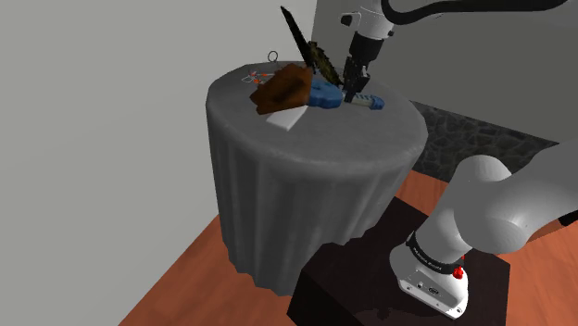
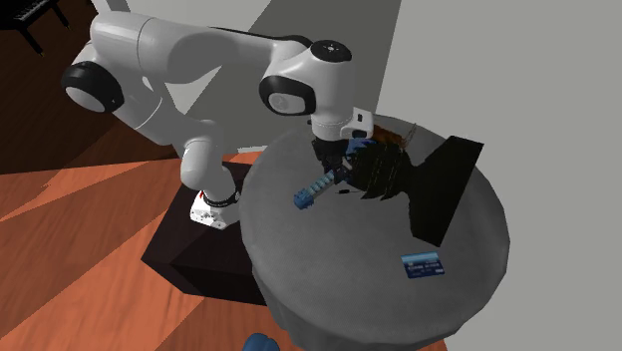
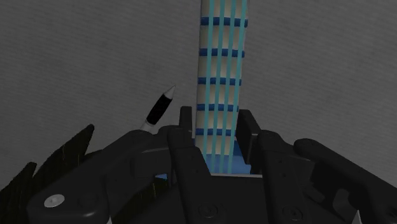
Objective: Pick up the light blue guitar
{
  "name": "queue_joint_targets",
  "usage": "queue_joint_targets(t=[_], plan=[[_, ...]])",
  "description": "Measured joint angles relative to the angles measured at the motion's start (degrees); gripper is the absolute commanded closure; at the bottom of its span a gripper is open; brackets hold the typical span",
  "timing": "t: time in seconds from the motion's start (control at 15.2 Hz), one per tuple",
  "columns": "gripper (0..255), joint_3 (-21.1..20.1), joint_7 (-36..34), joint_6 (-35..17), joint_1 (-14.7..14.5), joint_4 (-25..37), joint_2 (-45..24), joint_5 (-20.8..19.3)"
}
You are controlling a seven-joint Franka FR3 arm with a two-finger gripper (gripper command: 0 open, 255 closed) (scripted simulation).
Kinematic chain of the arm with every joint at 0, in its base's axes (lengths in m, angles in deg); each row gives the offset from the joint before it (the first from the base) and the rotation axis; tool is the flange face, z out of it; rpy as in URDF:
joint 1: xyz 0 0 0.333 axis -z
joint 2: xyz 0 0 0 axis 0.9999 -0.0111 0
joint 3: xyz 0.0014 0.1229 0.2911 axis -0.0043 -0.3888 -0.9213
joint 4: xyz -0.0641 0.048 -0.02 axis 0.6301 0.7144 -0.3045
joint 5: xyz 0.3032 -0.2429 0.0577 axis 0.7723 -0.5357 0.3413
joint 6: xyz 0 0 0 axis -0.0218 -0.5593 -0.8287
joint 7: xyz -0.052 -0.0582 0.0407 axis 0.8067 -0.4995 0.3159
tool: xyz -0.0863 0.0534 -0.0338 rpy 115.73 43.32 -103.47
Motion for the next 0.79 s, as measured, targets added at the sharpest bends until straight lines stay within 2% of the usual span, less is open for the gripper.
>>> queue_joint_targets(t=[0.79], plan=[[255,-0.9,0.0,7.5,-0.5,8.0,-0.7,0.7]])
